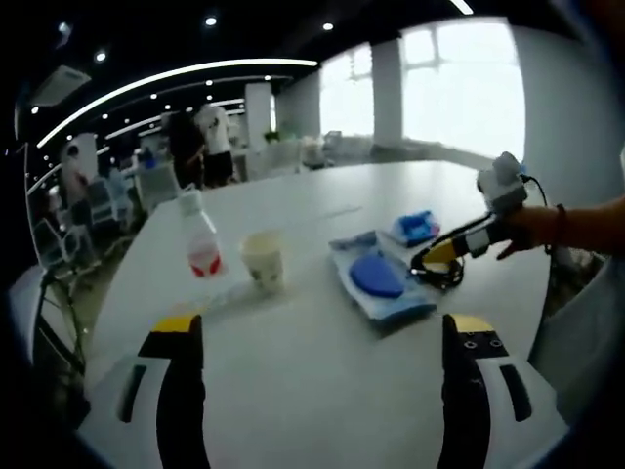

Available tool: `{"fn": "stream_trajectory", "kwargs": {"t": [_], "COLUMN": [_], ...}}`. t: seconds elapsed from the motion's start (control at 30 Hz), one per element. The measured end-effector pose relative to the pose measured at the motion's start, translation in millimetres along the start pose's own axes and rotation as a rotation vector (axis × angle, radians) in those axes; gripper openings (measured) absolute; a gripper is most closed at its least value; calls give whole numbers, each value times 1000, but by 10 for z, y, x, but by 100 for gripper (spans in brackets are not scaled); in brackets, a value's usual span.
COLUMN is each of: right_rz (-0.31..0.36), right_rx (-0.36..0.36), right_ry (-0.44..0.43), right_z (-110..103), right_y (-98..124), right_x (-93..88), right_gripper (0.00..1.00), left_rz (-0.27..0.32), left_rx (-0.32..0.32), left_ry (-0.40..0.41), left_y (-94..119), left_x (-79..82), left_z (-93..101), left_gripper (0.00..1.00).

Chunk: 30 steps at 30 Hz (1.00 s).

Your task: Arrange the tabletop items into an orderly group along one side of the table until the central work area is clear of visible clutter.

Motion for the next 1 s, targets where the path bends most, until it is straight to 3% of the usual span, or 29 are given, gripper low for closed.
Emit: {"fn": "stream_trajectory", "kwargs": {"t": [0.2,0.27,0.4,0.63,0.9,1.0], "right_rz": [75,97,113,123,115,108], "right_rx": [30,35,49,81,122,139], "right_ry": [94,125,164,211,275,292], "right_z": [-57,-62,-65,-88,-103,-96], "right_y": [24,35,39,5,-121,-167], "right_x": [178,241,319,394,474,494], "right_gripper": [77,80,87,95,99,99], "left_rz": [-23,-38,-49,-58,-81,-66], "left_rx": [-23,-63,-71,-130,-150,-159], "left_ry": [1,-28,-66,19,83,165], "left_y": [-42,-75,-116,-193,-303,-349], "left_x": [-15,-21,-8,-23,-47,-33], "left_z": [139,248,371,616,866,945], "left_gripper": [99,99,99,99,99,99]}}
Point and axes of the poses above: the point that each gripper's makers call its tool centre point, and the gripper's own axes: y roughly backward along the fingers, z roughly to its right, x roughly out of its top, the point moved 5 cm from there along y, roughly backward along the fingers, and after that the axes turned 3 degrees about -x, right-handed, at the moved point
